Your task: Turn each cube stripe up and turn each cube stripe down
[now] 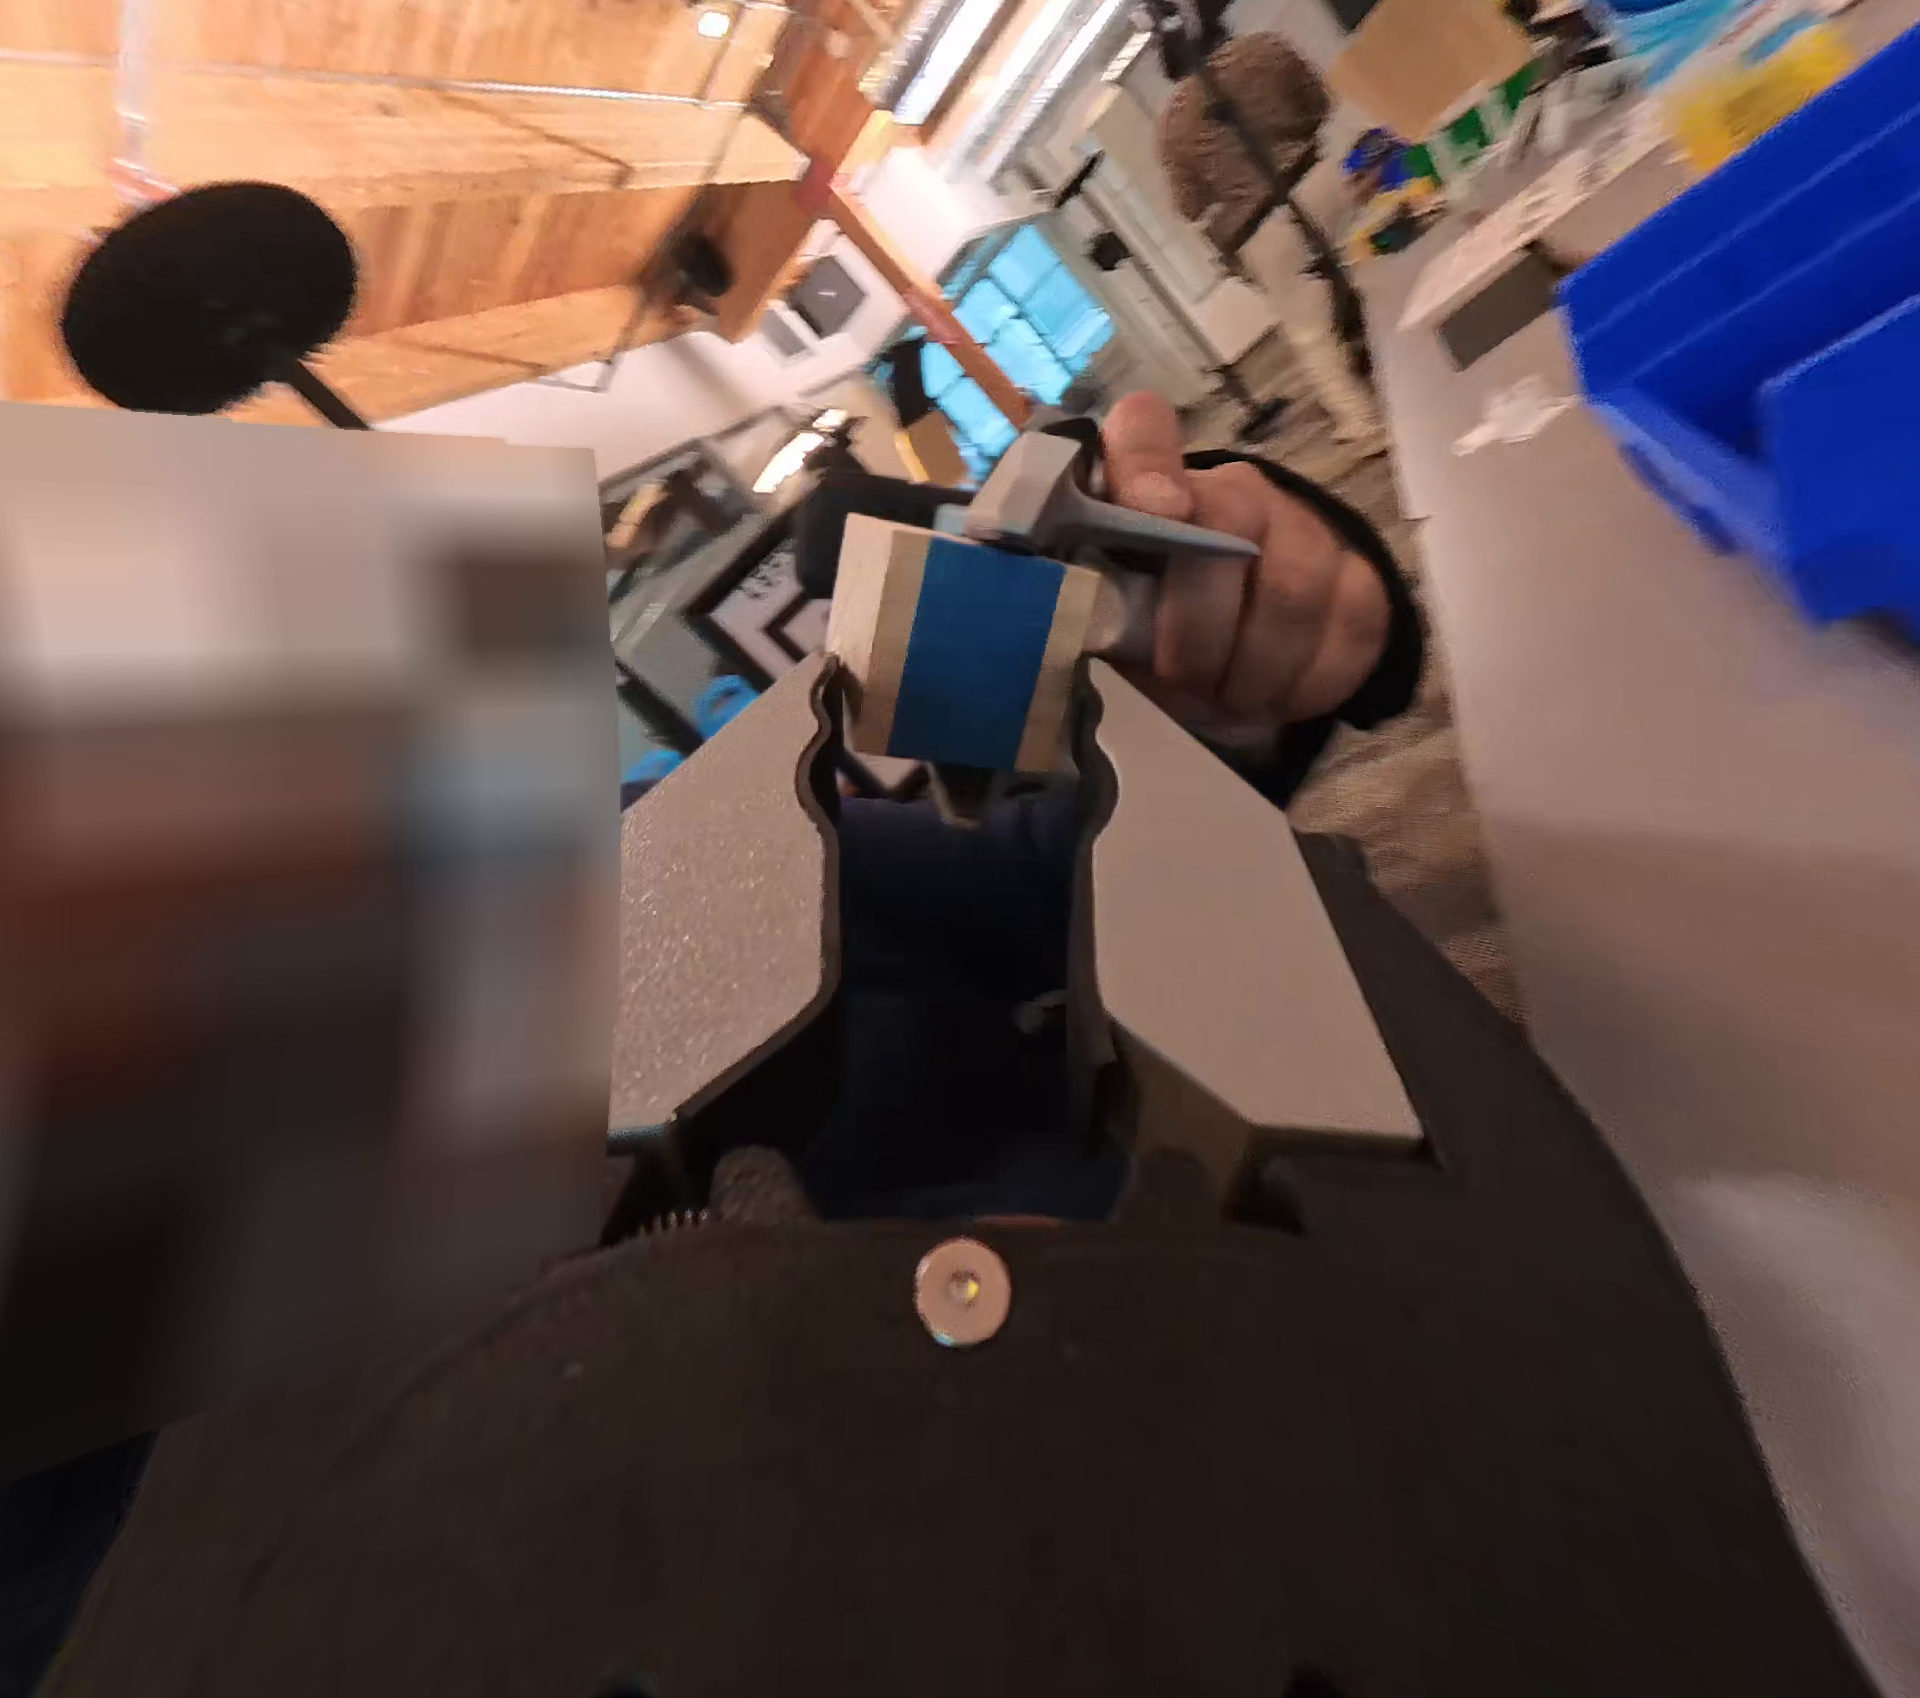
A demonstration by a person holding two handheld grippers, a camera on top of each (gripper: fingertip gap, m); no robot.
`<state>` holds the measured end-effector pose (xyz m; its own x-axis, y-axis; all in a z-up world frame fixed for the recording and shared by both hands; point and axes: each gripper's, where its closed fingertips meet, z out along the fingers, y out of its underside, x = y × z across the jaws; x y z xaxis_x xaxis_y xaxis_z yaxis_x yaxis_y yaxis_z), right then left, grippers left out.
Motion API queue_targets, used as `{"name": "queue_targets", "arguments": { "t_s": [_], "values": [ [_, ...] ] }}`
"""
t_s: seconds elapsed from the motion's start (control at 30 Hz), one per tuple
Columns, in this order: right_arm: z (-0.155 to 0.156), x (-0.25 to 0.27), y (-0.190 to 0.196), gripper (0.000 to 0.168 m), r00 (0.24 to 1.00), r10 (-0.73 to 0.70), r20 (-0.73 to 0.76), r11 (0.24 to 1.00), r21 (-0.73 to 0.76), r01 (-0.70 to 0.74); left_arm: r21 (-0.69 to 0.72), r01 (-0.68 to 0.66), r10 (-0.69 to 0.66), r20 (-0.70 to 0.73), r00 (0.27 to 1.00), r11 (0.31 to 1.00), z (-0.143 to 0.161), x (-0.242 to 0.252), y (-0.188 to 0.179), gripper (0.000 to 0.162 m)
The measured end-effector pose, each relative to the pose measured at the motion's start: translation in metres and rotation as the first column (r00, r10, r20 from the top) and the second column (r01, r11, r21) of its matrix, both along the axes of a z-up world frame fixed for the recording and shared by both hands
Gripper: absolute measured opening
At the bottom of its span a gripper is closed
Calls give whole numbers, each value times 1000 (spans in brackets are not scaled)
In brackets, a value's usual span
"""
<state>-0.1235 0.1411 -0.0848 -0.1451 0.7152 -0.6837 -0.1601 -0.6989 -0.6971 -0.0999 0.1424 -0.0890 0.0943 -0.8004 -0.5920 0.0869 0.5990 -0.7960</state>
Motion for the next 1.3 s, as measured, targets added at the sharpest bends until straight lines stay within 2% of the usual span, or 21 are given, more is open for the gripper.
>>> {"name": "queue_targets", "arguments": {
  "t_s": [0.03,0.17,0.3,0.6,0.73,1.3],
  "values": [
    [-2,2,3,41,998,-43,44,999,24,42,11,-45,45,-37,998,999,-5,2,6,47],
    [-5,6,5,41,966,-178,188,977,154,150,30,-112,115,-88,989,993,-12,6,14,47],
    [-3,6,4,41,938,-252,238,954,225,199,29,-126,128,-79,989,992,-11,7,15,47],
    [1,8,4,41,937,-269,225,949,229,217,33,-132,132,-21,991,991,1,3,9,44],
    [-7,6,8,41,916,-296,272,941,248,231,35,-99,99,3,995,994,8,2,-1,44],
    [-4,0,-2,41,907,-298,299,930,303,207,196,-126,133,-24,991,973,7,-5,-8,43]
  ]
}}
